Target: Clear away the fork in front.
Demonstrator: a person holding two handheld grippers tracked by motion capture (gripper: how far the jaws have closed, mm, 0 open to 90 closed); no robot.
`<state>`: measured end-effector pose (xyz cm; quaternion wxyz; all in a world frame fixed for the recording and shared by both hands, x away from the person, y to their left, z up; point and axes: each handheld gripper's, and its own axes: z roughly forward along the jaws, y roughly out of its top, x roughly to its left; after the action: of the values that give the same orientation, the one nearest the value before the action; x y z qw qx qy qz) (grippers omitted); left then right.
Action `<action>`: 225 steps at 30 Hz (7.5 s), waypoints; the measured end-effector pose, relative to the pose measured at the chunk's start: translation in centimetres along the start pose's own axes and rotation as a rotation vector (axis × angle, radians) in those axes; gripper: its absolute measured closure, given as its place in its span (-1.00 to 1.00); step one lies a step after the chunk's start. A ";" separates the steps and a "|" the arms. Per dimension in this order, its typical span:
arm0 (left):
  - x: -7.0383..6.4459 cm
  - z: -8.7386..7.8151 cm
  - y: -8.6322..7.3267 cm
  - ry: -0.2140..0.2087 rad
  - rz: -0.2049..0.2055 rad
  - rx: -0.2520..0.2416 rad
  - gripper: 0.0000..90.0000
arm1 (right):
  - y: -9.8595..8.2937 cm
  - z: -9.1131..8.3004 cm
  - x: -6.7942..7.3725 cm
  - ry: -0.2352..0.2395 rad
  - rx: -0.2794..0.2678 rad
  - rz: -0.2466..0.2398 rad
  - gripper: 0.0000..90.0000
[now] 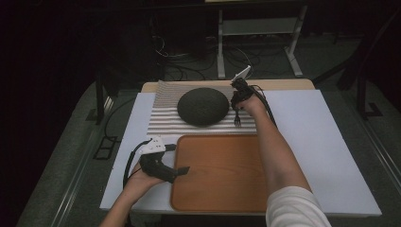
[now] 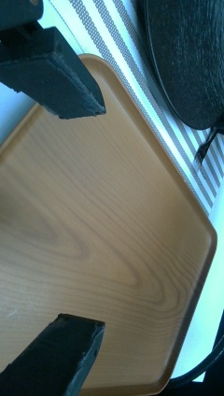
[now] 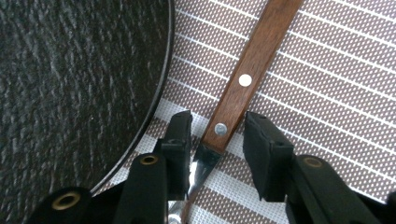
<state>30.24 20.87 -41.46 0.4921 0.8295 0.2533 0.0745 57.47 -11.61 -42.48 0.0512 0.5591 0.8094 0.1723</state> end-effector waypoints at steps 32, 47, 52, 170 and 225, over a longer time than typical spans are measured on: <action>0.1 0.0 0.1 0.000 -0.001 -0.008 -1.00 | -0.4 -0.2 0.3 -0.081 -0.005 -0.078 0.71; 0.0 0.1 0.1 0.008 0.003 -0.004 -1.00 | -4.1 -6.9 -2.1 0.051 -0.206 -0.065 0.71; 0.0 0.1 0.1 0.008 0.006 -0.001 -1.00 | -6.3 -8.7 -2.5 0.109 -0.272 -0.082 0.71; -3.1 8.9 9.9 -0.157 -0.129 -0.146 0.46 | -23.4 -12.0 7.1 0.454 -0.630 -0.374 0.71; 1.1 0.6 8.2 -0.240 -0.094 -0.188 0.77 | -30.0 -11.5 -0.9 0.281 -0.655 -0.306 -0.70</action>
<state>34.26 17.80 -34.91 0.5973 0.7699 0.2231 -0.0247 28.01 -24.45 -41.86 0.1410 0.3570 0.7845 0.4870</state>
